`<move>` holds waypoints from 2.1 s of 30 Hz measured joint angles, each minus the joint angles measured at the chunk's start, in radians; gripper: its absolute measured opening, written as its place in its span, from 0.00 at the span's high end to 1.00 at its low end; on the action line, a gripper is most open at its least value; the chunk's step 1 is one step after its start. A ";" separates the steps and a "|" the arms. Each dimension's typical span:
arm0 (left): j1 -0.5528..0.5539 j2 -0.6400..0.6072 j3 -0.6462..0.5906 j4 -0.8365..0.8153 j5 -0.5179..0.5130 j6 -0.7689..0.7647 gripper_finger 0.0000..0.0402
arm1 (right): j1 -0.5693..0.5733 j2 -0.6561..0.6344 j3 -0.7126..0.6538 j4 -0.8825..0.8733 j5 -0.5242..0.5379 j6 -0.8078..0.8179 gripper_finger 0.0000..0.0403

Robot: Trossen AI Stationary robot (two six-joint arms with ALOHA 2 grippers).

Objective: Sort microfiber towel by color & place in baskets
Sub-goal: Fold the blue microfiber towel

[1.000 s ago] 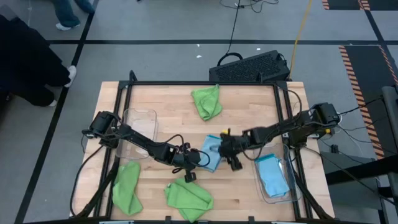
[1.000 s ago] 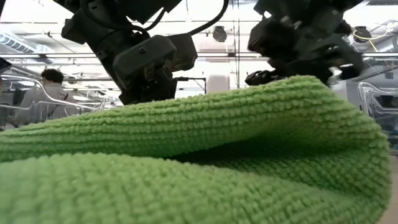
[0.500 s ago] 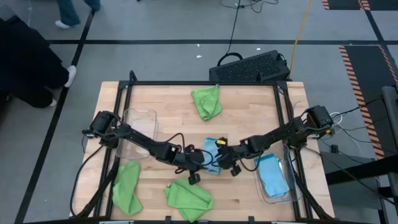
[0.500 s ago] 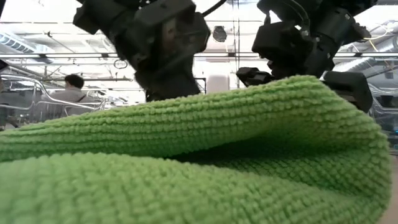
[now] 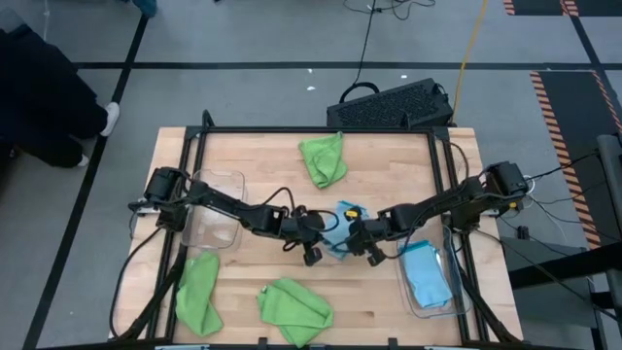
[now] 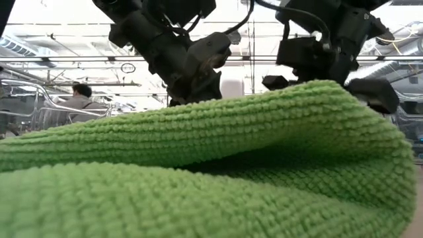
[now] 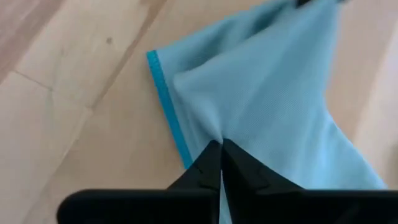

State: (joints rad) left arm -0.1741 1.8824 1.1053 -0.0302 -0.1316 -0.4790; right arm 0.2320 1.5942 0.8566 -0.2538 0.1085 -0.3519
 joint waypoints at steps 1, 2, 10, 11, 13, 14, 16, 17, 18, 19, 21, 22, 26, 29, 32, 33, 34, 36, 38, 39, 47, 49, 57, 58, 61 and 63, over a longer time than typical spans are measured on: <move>0.000 0.000 0.000 -0.003 0.000 0.000 0.99 | -0.006 -0.016 0.000 -0.007 0.000 0.000 0.99; 0.000 0.000 0.000 -0.005 0.000 -0.001 0.98 | -0.014 -0.033 0.000 -0.010 -0.001 0.000 1.00; -0.002 0.000 0.000 -0.030 -0.015 -0.021 0.98 | -0.022 -0.153 0.000 0.098 -0.141 0.058 1.00; -0.002 0.002 0.000 -0.032 -0.023 -0.021 0.99 | -0.020 -0.154 0.000 0.140 -0.180 0.090 1.00; -0.002 0.004 0.000 -0.030 -0.025 -0.022 0.99 | -0.014 -0.149 -0.004 0.203 -0.228 0.135 1.00; -0.002 0.008 0.000 -0.027 -0.025 -0.023 0.98 | -0.011 -0.134 -0.010 0.235 -0.237 0.148 1.00; -0.001 0.015 0.000 -0.030 -0.026 -0.027 0.96 | -0.007 -0.100 -0.030 0.295 -0.238 0.163 1.00; -0.001 0.017 0.000 -0.037 -0.026 -0.027 0.96 | -0.005 -0.079 -0.041 0.310 -0.238 0.175 1.00; -0.001 0.017 -0.001 -0.044 -0.027 -0.028 0.96 | -0.005 -0.057 -0.049 0.331 -0.239 0.191 1.00; -0.001 0.017 -0.001 -0.045 -0.028 -0.027 0.96 | -0.005 -0.034 -0.055 0.353 -0.240 0.209 1.00; -0.001 0.016 -0.001 -0.049 -0.033 -0.027 0.98 | -0.003 0.004 -0.066 0.361 -0.240 0.241 1.00; -0.001 0.016 -0.001 -0.053 -0.035 -0.028 0.98 | -0.002 0.025 -0.066 0.360 -0.239 0.255 1.00; -0.001 0.016 0.000 -0.047 -0.044 -0.049 0.98 | -0.001 0.085 -0.066 0.398 -0.235 0.302 0.96; -0.001 0.016 -0.001 -0.061 -0.057 -0.046 0.89 | -0.001 0.090 -0.065 0.411 -0.241 0.348 0.89; -0.001 0.016 -0.001 -0.074 -0.059 -0.024 0.78 | -0.001 0.062 -0.065 0.408 -0.242 0.374 0.78; -0.001 0.016 -0.001 -0.082 -0.052 -0.013 0.74 | -0.001 0.045 -0.066 0.406 -0.243 0.377 0.74; -0.001 0.011 -0.001 -0.094 -0.040 -0.003 0.70 | 0.000 0.026 -0.065 0.410 -0.243 0.378 0.69; 0.000 -0.006 -0.002 -0.113 -0.008 0.010 0.63 | 0.000 -0.023 -0.065 0.387 -0.242 0.377 0.61; -0.001 -0.036 0.000 -0.124 0.034 0.023 0.58 | -0.001 -0.072 -0.065 0.366 -0.239 0.382 0.53; -0.004 -0.052 -0.002 -0.141 0.047 0.026 0.55 | -0.001 -0.098 -0.065 0.337 -0.231 0.387 0.50; -0.043 -0.093 -0.001 -0.048 0.044 -0.140 0.53 | 0.024 -0.122 -0.066 0.105 -0.102 0.401 0.42; -0.043 -0.052 0.002 0.009 0.042 -0.169 0.54 | 0.055 -0.082 -0.064 0.098 -0.103 0.384 0.42; -0.081 0.124 0.000 0.129 0.049 -0.165 0.60 | 0.111 0.070 -0.059 0.058 -0.050 0.471 0.42; -0.089 0.131 0.001 0.127 0.046 -0.150 0.61 | 0.109 0.075 -0.059 0.032 -0.034 0.467 0.42; -0.105 0.140 0.005 0.084 0.075 -0.132 0.61 | 0.091 0.056 -0.059 -0.097 0.041 0.425 0.42; -0.115 0.138 0.007 0.039 0.077 -0.138 0.61 | 0.071 0.016 -0.056 -0.145 0.079 0.383 0.42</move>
State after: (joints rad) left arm -0.2891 2.0208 1.1124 0.0090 -0.0550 -0.6169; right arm 0.3034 1.6105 0.8002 -0.3992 0.1872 0.0311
